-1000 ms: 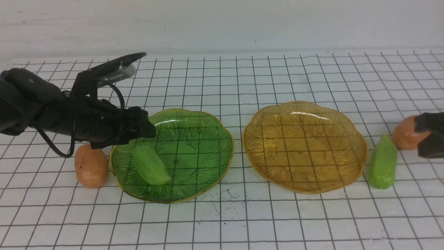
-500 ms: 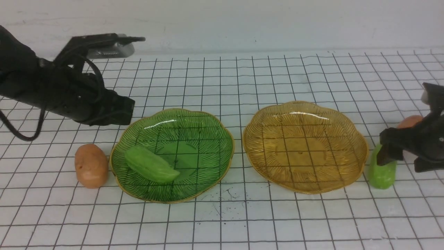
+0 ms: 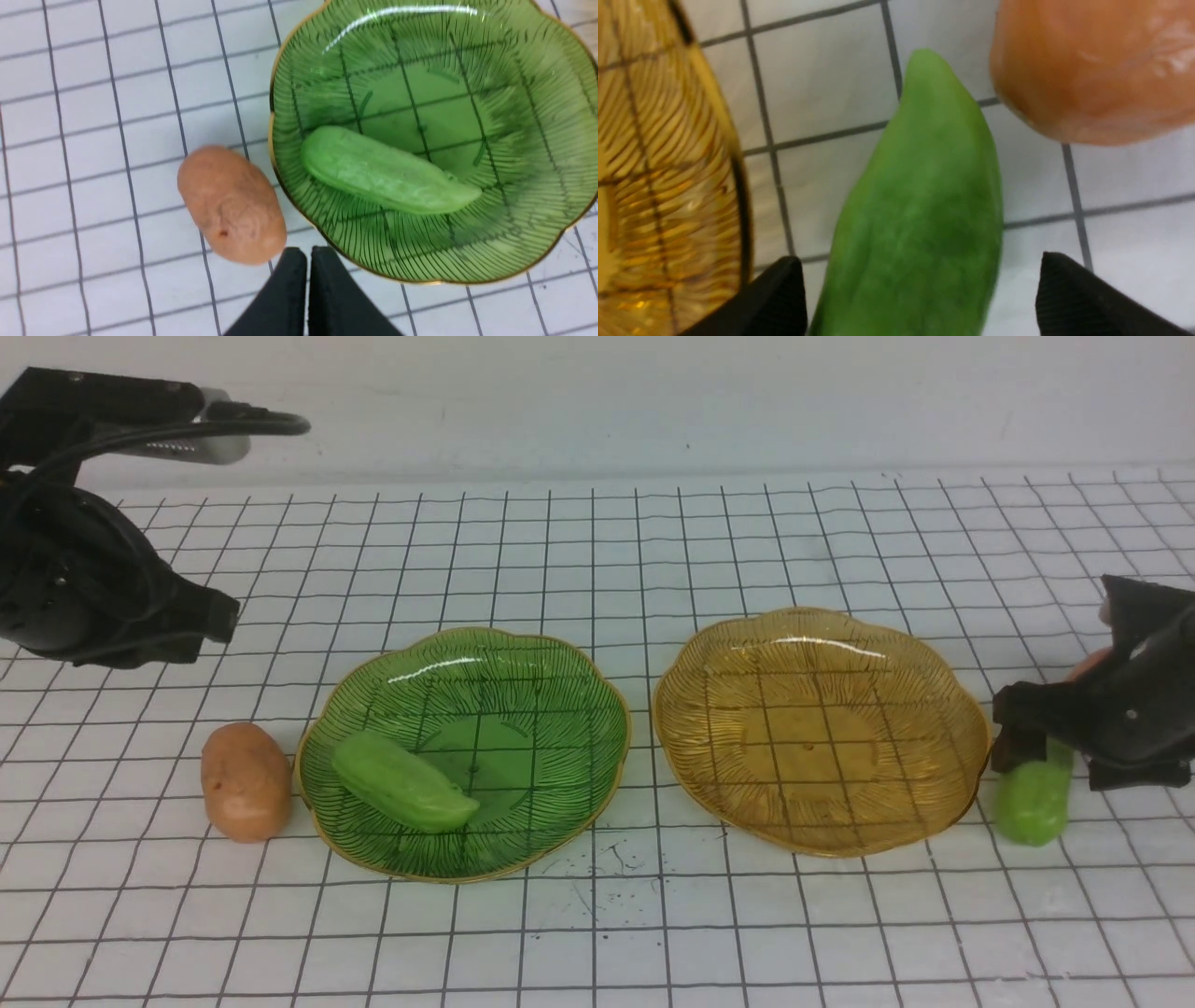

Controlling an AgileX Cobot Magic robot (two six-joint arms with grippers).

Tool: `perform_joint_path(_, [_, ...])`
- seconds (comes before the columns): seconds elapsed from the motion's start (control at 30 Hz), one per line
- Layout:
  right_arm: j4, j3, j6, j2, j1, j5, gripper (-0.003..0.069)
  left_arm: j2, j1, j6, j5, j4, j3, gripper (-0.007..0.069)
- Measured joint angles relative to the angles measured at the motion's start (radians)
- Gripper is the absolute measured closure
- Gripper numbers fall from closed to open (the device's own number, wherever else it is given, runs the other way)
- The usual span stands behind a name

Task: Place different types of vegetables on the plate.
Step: 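Carry the green vegetable from the table to the plate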

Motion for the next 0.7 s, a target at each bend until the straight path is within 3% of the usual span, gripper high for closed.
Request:
perform_joint_path(0.1, [0.000, -0.002, 0.000, 0.013, 0.000, 0.000, 0.0099, 0.000, 0.000, -0.006, 0.012, 0.001, 0.001, 0.0632])
perform_joint_path(0.27, [-0.022, -0.038, -0.007, 0.009, 0.000, 0.114, 0.0270, 0.000, 0.000, -0.012, 0.015, 0.001, 0.006, 0.0632])
perform_joint_path(0.47, [0.017, -0.072, -0.064, -0.153, 0.000, 0.411, 0.0260, -0.005, 0.000, -0.014, 0.028, 0.018, 0.006, 0.0632])
perform_joint_path(0.6, [0.152, -0.073, -0.086, -0.262, 0.010, 0.429, 0.0260, -0.015, 0.000, -0.024, 0.029, 0.022, 0.006, 0.0632])
perform_joint_path(0.7, [0.405, -0.079, -0.278, -0.322, 0.121, 0.262, 0.0260, -0.020, 0.000, -0.028, 0.030, 0.022, 0.006, 0.0632])
